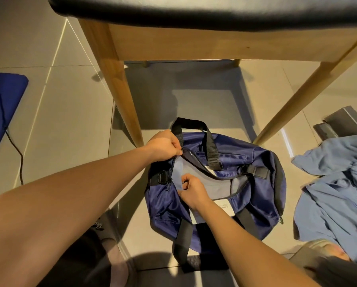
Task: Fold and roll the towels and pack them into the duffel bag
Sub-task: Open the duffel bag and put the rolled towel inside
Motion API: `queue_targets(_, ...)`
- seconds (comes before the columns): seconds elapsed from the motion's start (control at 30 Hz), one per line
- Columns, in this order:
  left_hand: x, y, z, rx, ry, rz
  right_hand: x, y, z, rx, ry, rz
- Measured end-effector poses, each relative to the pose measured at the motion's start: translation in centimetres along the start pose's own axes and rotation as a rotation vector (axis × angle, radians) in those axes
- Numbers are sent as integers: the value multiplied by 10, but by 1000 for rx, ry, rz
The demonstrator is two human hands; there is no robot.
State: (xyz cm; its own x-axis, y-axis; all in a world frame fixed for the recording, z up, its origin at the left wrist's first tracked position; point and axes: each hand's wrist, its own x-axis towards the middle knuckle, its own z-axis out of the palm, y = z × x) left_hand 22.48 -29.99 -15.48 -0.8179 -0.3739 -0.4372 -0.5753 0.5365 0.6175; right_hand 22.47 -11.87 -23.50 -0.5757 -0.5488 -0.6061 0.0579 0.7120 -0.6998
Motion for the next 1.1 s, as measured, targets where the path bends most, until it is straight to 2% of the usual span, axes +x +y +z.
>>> queue_targets(0.07,-2,-3,-1,55,-15,24,2,1,0,131,-16,68)
queue_targets(0.17,-4,-6,-1,285,-86,72,-1,3,-5,347,-96,165)
queue_targets(0.3,-9,-17,6,453,-59,175,-3,6,-10,472,-3,114)
queue_targets(0.47,-16,-32,19,542,34,393,0,5,7,267,36,-83)
queue_targets(0.6,-18,-40,24,607,43,498,0,5,7,148,62,-74)
queue_targets(0.77,-19,-27,25,510,147,578,-2,3,6,78,96,-129)
queue_targets(0.93,-25,-49,31,743,47,573,0,1,3,27,25,-130)
queue_targets(1.1,-26,-39,23,789,-40,518,-7,2,-15,39,-73,-138)
